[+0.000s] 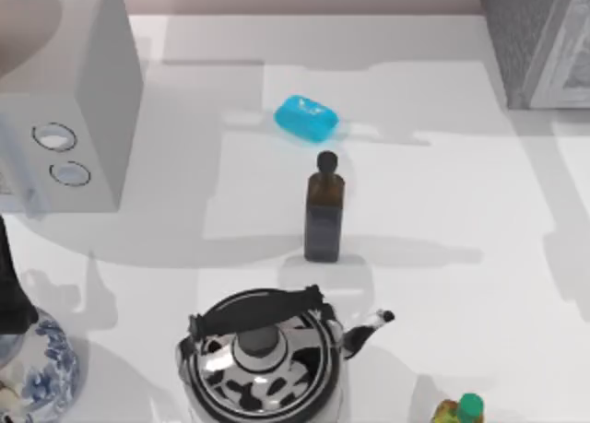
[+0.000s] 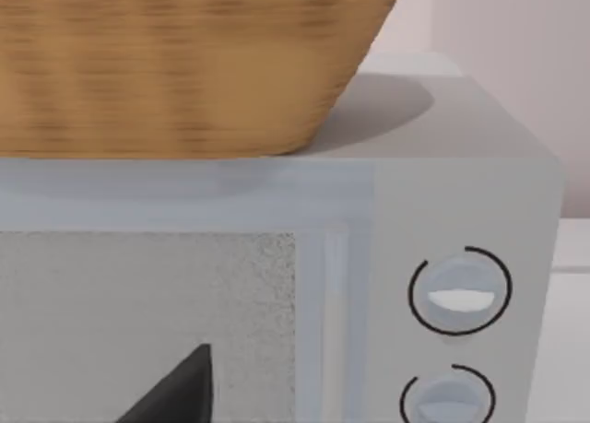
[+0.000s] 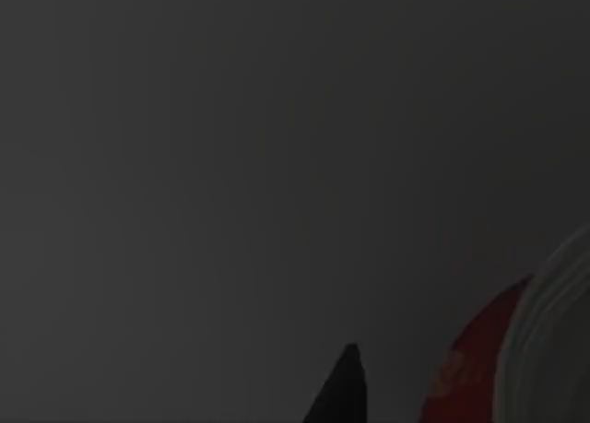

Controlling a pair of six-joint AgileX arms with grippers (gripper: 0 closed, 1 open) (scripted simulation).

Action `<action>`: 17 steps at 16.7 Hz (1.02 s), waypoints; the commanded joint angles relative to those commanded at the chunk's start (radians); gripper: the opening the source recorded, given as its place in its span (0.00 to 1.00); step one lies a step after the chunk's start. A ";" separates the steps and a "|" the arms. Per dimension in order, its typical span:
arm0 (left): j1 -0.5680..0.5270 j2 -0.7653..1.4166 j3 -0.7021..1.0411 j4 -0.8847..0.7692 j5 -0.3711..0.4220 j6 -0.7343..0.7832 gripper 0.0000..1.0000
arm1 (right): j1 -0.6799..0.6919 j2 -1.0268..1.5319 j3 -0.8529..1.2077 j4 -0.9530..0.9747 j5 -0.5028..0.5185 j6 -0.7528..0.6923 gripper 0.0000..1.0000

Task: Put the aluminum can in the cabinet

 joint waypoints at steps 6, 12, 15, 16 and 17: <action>0.000 0.000 0.000 0.000 0.000 0.000 1.00 | -0.002 0.027 0.028 -0.009 -0.005 0.000 0.00; 0.000 0.000 0.000 0.000 0.000 0.000 1.00 | -0.002 0.027 0.028 -0.009 -0.005 0.000 0.45; 0.000 0.000 0.000 0.000 0.000 0.000 1.00 | -0.002 0.027 0.028 -0.009 -0.005 0.000 0.68; 0.000 0.000 0.000 0.000 0.000 0.000 1.00 | -0.002 0.027 0.028 -0.009 -0.005 0.000 0.75; 0.000 0.000 0.000 0.000 0.000 0.000 1.00 | -0.002 0.027 0.028 -0.009 -0.005 0.000 0.83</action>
